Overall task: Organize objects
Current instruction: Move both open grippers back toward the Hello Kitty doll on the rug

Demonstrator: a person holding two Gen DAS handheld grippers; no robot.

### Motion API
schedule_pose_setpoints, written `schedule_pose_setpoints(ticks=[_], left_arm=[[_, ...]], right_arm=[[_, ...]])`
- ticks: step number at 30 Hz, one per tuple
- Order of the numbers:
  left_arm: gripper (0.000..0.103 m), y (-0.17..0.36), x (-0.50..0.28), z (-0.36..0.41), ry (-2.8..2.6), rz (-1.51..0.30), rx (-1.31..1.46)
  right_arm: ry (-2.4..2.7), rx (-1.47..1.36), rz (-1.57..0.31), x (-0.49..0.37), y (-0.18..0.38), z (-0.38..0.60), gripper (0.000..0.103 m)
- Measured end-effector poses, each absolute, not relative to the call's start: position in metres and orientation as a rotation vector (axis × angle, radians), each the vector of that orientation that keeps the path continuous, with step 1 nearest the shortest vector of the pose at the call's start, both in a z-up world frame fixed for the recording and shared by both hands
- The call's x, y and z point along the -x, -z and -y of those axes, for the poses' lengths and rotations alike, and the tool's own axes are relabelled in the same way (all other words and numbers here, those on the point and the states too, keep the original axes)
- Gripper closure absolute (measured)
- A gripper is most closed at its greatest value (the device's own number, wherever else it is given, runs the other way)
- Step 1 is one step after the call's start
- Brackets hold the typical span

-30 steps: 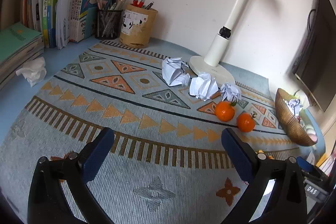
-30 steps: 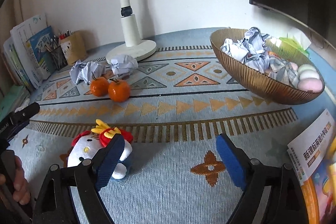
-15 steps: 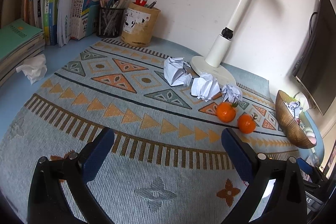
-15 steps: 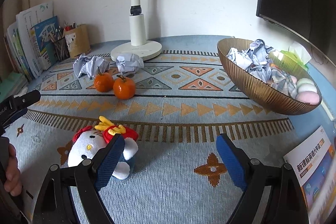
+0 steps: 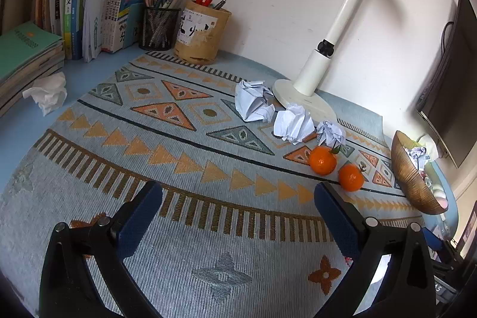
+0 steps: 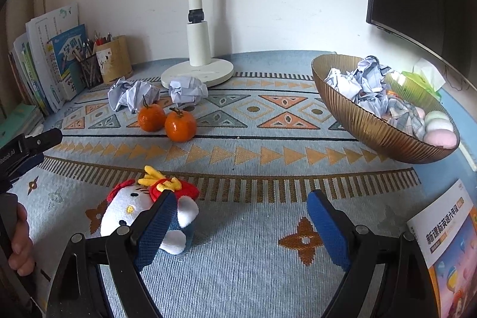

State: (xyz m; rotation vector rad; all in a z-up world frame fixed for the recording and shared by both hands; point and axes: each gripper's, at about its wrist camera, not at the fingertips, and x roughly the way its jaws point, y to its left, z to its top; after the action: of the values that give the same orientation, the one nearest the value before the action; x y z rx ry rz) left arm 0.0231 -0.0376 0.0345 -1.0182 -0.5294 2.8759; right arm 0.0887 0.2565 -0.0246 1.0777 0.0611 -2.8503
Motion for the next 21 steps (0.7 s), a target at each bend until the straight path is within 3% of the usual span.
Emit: schedule_pose_setpoints(ticks=[21], left_arm=[[0.001, -0.0334, -0.0231, 0.0386, -2.865, 0.538, 1.021]], right_arm=[[2.852, -1.055, -0.097, -0.0901, 0.0243, -0.2536, 0.015]])
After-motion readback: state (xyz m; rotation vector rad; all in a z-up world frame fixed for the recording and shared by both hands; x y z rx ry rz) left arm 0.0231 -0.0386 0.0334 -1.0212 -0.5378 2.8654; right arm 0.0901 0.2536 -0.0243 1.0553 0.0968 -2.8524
